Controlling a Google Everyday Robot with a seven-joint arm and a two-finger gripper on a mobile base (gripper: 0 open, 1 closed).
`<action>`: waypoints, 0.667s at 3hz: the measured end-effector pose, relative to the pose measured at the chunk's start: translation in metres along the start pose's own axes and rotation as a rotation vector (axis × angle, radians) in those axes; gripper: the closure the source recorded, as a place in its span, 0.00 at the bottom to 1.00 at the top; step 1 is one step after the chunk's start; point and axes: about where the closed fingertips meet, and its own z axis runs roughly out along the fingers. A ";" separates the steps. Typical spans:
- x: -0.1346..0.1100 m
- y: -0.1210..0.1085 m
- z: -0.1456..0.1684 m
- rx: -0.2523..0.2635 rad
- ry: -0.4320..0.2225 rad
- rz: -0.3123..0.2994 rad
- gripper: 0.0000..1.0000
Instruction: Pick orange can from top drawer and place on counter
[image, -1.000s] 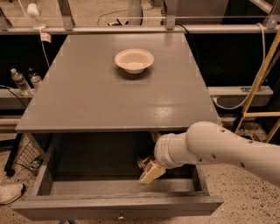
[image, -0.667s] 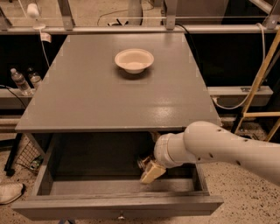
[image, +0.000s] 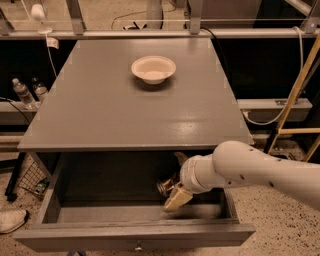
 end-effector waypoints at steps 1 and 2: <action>0.011 0.001 0.007 -0.014 0.005 0.029 0.00; 0.018 0.004 0.014 -0.032 0.005 0.048 0.00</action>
Offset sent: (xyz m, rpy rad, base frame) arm -0.0004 -0.0084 -0.0328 0.0181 0.0771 -0.0305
